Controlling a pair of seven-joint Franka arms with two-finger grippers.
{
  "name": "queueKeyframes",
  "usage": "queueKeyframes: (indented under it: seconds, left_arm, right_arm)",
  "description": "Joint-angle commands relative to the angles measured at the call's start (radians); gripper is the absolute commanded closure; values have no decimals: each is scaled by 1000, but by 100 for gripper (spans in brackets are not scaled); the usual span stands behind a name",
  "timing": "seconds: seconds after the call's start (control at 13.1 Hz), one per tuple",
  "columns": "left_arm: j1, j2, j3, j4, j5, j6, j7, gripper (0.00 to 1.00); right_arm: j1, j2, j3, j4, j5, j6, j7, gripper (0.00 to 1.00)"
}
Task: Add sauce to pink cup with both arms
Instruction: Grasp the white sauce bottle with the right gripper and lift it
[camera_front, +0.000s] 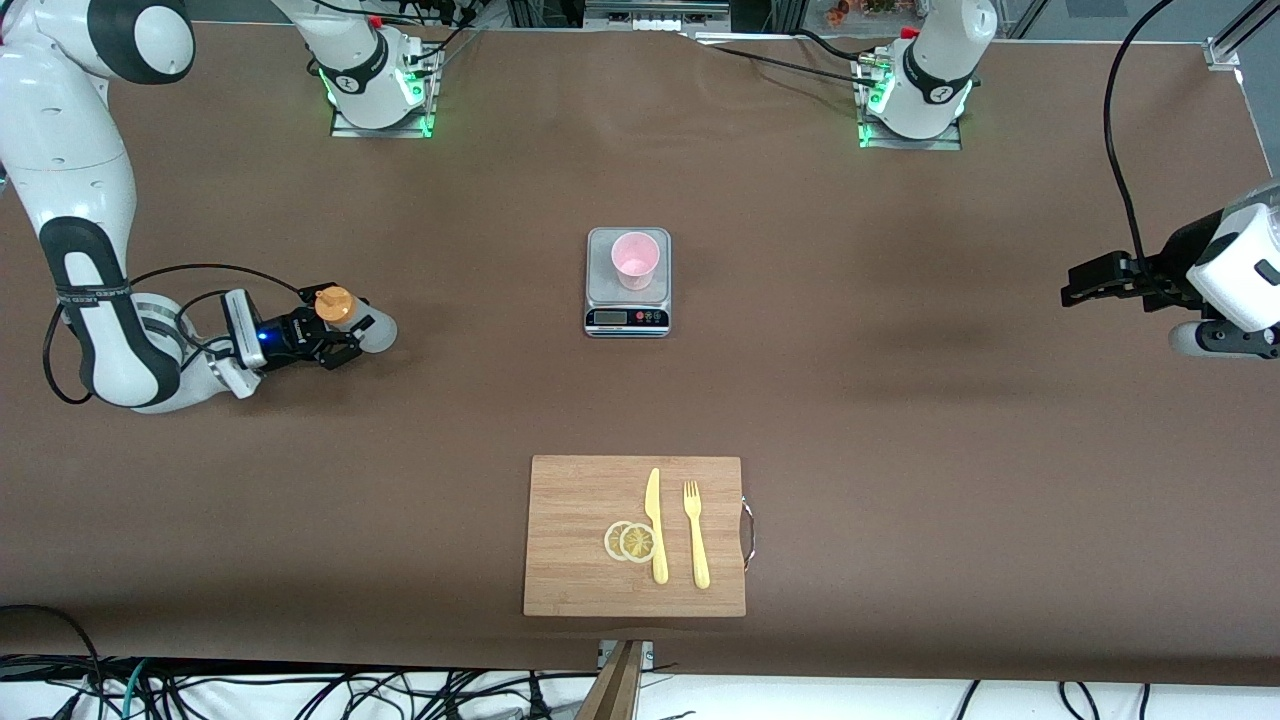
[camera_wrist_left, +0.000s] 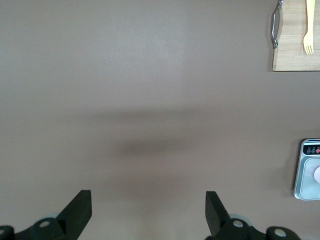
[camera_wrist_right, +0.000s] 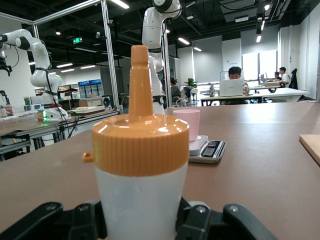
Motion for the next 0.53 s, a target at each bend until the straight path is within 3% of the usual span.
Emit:
queueKeyframes:
  seconds: [0.0,0.46]
  left_arm:
    - [-5,15,2,25,18,-7,20,0]
    - [-6,17,2,27,16,-6,20,0]
  right_arm:
    - [32,-86,20,1,14,-5,137,82]
    - [209,-299,19,-12,-32,194,455,82]
